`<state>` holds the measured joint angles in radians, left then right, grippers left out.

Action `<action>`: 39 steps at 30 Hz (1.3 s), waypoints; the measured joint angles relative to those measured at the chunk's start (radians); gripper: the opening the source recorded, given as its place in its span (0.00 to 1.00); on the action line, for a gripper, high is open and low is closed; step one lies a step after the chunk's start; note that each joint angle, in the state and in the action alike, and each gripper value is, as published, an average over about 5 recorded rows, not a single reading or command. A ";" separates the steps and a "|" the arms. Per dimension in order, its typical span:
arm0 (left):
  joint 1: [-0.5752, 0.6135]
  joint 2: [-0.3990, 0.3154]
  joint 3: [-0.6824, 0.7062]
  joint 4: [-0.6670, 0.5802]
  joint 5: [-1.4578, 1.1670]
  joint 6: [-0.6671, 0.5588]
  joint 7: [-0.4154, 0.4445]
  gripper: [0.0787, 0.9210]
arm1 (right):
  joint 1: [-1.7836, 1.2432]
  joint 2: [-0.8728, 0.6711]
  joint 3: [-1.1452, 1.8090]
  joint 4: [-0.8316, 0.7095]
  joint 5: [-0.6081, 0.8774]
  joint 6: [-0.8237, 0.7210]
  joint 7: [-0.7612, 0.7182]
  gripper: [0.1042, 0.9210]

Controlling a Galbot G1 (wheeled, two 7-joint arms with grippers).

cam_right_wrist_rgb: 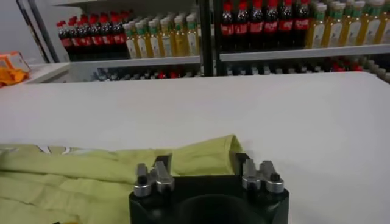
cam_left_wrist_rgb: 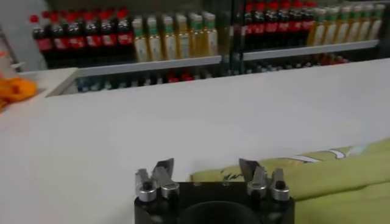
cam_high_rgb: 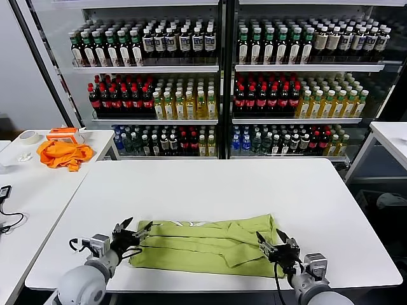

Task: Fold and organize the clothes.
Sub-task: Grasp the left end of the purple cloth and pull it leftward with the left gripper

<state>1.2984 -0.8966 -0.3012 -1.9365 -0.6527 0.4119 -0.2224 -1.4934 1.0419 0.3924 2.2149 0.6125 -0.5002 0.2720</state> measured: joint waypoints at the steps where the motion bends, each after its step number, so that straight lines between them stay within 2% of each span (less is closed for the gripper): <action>1: 0.007 -0.005 0.003 -0.007 -0.003 0.002 -0.018 0.82 | 0.000 0.000 0.001 0.001 0.002 0.000 0.000 0.83; 6: 0.023 -0.029 0.020 -0.024 -0.015 0.010 -0.091 0.88 | 0.003 -0.002 0.003 0.003 0.009 0.002 0.001 0.88; 15: 0.025 -0.065 0.050 -0.019 -0.033 0.013 -0.175 0.88 | 0.001 0.006 0.006 -0.001 0.012 0.015 -0.003 0.88; 18: 0.028 -0.075 0.058 -0.019 -0.035 0.014 -0.193 0.85 | 0.001 0.007 0.010 -0.001 0.013 0.017 -0.002 0.88; 29: 0.025 -0.103 0.074 -0.012 -0.035 0.010 -0.219 0.48 | 0.010 0.014 -0.010 0.002 0.019 0.018 0.007 0.88; 39: 0.024 -0.132 0.077 -0.001 -0.023 0.011 -0.203 0.14 | 0.020 0.008 -0.024 0.003 0.020 0.019 0.010 0.88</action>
<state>1.3221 -1.0281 -0.2245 -1.9377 -0.6753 0.4229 -0.4258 -1.4736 1.0496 0.3687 2.2174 0.6325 -0.4810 0.2816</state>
